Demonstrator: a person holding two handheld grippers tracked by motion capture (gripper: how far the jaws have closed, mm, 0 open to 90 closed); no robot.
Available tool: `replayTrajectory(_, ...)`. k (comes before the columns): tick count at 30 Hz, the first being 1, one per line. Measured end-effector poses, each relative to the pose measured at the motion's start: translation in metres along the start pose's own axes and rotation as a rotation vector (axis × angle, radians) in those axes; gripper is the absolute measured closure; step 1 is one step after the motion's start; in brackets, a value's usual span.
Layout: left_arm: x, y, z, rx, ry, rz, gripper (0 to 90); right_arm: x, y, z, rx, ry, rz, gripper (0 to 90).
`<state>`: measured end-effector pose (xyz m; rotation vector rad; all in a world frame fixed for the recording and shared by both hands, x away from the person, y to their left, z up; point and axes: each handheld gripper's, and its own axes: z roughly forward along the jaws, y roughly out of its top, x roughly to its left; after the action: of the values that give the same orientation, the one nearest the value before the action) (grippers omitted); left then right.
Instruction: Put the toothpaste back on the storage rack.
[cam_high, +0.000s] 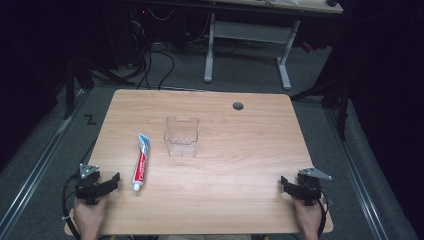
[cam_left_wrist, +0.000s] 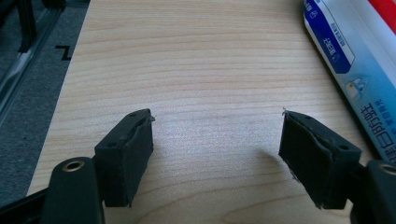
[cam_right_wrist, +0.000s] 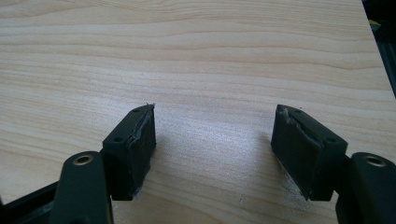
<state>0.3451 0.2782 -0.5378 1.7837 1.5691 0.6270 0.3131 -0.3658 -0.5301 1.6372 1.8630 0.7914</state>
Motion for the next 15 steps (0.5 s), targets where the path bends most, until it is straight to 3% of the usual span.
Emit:
replayTrajectory(5, -0.0052, 0.0006, 0.0013, 0.017, 0.039, 0.041, 26.6, 0.0000, 0.0000, 0.0000, 0.000, 0.001, 0.000, 30.9)
replayTrajectory(15, -0.0066, 0.0004, 0.0014, 0.014, 0.051, 0.031, 27.4, 0.0000, 0.0000, 0.0000, 0.000, 0.000, 0.000, 30.8)
